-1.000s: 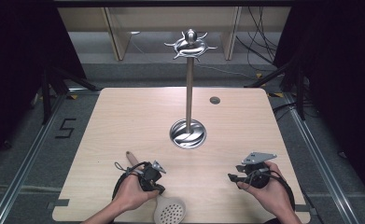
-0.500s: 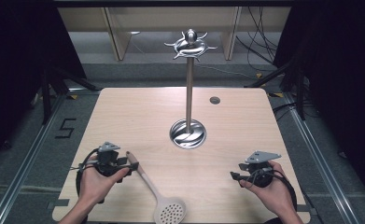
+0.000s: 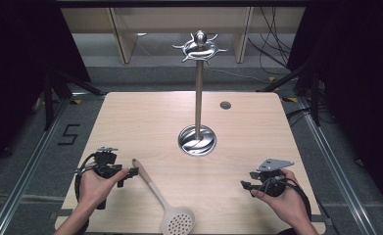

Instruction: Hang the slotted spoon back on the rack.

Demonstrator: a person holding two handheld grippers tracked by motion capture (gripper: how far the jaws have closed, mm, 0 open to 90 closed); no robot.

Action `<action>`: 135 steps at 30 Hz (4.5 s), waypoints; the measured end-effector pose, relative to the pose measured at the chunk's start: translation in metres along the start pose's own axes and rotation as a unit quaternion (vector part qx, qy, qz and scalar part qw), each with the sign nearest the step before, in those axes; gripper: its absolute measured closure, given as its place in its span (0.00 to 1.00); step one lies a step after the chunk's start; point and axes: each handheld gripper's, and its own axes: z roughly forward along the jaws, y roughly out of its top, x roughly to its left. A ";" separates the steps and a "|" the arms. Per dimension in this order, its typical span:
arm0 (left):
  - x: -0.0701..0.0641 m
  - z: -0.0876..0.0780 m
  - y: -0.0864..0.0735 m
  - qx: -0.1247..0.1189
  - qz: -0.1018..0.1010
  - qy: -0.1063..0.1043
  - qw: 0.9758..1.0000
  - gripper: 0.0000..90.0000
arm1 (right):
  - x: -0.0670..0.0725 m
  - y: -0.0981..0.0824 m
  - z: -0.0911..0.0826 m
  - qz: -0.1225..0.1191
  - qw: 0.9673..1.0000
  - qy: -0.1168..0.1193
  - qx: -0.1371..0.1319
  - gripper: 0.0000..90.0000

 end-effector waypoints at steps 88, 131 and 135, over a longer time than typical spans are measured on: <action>-0.043 0.078 0.040 0.190 0.068 0.094 0.975 0.70 | 0.012 -0.002 0.000 -0.006 1.000 0.002 0.008 0.55; -0.044 0.036 0.027 0.077 0.132 -0.010 0.988 0.75 | 0.012 -0.001 0.000 -0.008 1.000 0.005 0.012 0.53; -0.045 0.017 0.024 0.045 0.133 -0.025 0.990 0.75 | 0.012 -0.001 0.000 -0.008 1.000 0.005 0.011 0.53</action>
